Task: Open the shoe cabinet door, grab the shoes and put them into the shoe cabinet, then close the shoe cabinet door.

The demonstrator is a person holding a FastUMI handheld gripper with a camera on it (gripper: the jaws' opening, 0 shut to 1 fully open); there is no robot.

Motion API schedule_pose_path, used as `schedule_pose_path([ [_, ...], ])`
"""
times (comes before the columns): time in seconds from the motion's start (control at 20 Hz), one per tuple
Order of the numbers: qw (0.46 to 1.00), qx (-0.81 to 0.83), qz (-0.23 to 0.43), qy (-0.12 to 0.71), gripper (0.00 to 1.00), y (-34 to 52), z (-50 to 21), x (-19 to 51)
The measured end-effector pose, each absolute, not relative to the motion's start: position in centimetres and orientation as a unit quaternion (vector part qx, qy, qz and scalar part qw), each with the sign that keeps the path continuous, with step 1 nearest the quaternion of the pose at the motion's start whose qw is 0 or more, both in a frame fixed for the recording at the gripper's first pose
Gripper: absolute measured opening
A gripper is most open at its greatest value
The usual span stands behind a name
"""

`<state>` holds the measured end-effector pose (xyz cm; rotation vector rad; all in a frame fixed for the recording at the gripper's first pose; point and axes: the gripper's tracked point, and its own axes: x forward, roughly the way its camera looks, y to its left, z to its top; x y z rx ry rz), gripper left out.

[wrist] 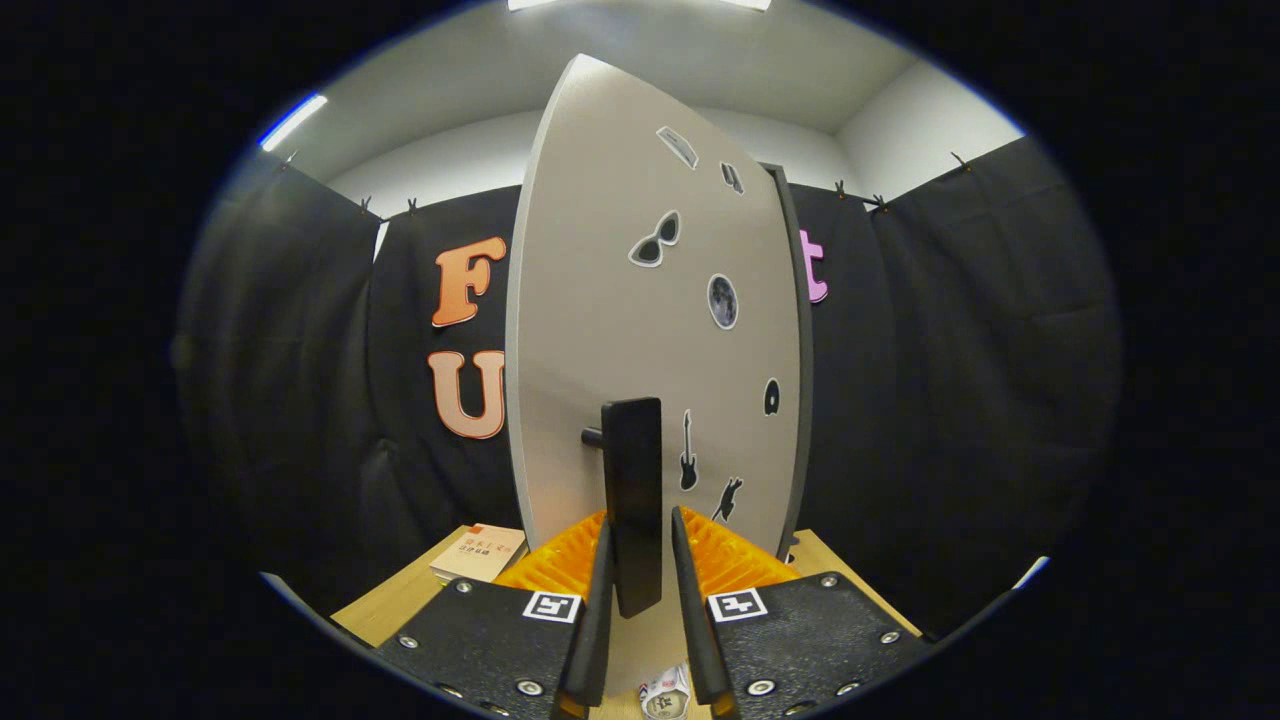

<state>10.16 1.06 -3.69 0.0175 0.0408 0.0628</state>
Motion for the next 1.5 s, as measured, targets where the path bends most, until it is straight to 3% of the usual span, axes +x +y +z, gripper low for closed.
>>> schedule_pose_path([
  [1.5, 0.996, 0.021, -0.086, 0.024, 0.34, -18.9, -5.0, 5.4],
])
